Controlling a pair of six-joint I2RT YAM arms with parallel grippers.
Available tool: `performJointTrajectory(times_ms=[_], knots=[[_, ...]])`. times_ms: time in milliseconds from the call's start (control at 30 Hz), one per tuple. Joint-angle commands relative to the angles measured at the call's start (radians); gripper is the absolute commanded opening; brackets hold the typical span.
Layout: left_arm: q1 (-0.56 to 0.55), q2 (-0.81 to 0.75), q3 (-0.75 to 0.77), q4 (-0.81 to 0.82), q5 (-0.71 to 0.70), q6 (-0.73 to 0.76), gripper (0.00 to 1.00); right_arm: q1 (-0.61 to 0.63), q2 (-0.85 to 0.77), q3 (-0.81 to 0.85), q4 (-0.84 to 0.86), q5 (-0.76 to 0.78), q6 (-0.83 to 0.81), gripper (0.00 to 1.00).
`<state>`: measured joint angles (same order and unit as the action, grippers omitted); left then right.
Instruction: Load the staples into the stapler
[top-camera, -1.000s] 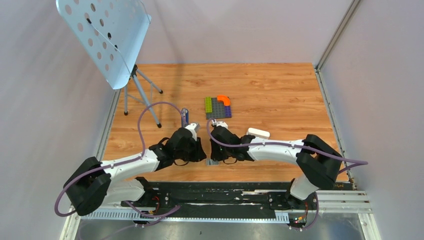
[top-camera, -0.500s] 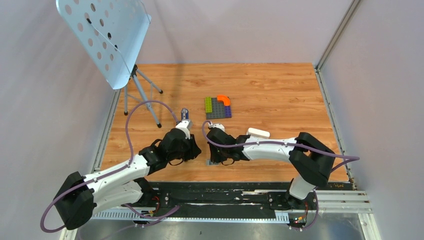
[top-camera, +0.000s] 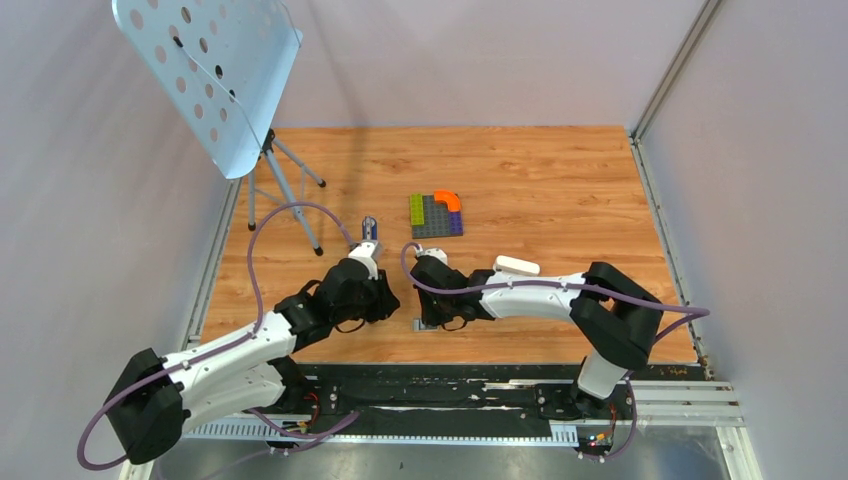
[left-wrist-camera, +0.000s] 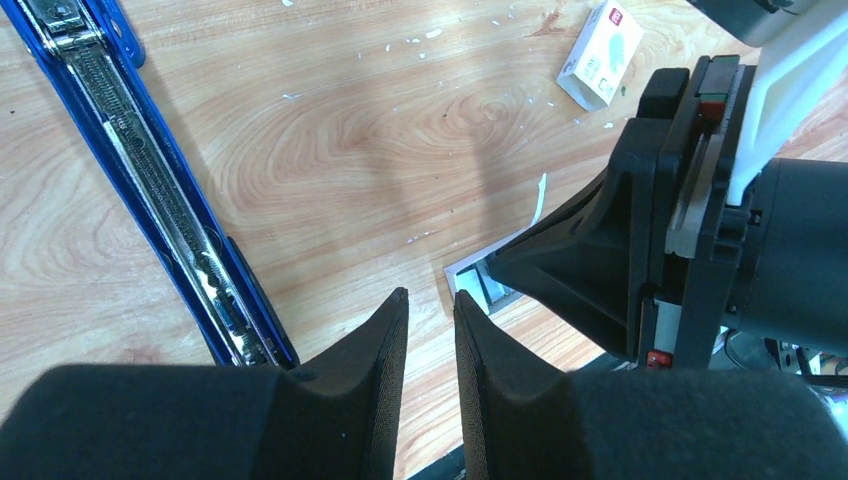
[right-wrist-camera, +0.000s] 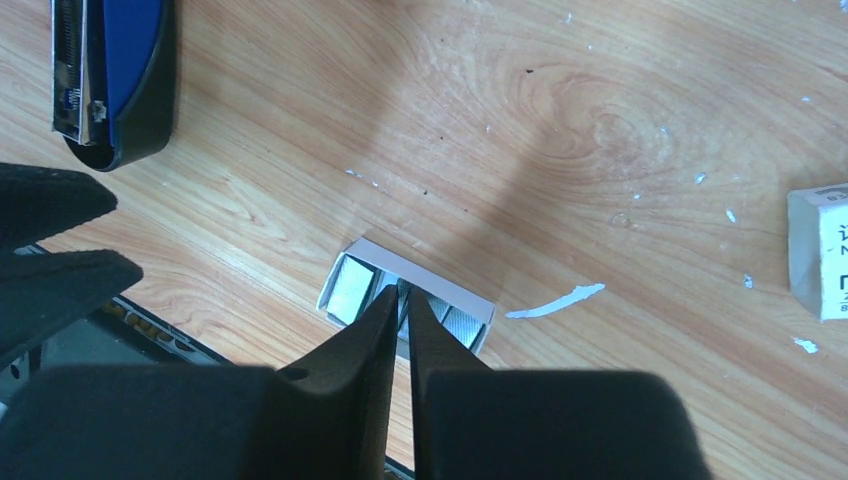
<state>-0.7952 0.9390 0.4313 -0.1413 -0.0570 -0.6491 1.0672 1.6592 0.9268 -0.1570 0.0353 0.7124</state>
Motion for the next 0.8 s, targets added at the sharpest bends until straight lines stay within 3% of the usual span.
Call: performJointTrajectory(times_ms=[0,167,400,600,767], knots=[[-0.001,-0.033,-0.012,-0.012,-0.023,0.005,0.26,0.019,0.025,0.027,-0.044,0.026,-0.011,0.1],[-0.001,-0.056,-0.012,-0.018,-0.027,0.004,0.26,0.019,0.021,0.028,-0.043,0.028,-0.017,0.0],[-0.001,-0.07,-0.007,-0.017,-0.002,0.002,0.29,0.02,-0.027,0.026,-0.041,0.029,-0.027,0.0],[0.014,-0.118,0.024,-0.026,0.089,0.025,0.39,-0.005,-0.149,-0.005,-0.015,0.024,-0.041,0.0],[0.032,-0.215,0.038,-0.014,0.22,0.02,0.54,-0.092,-0.31,-0.155,0.236,-0.126,-0.004,0.0]])
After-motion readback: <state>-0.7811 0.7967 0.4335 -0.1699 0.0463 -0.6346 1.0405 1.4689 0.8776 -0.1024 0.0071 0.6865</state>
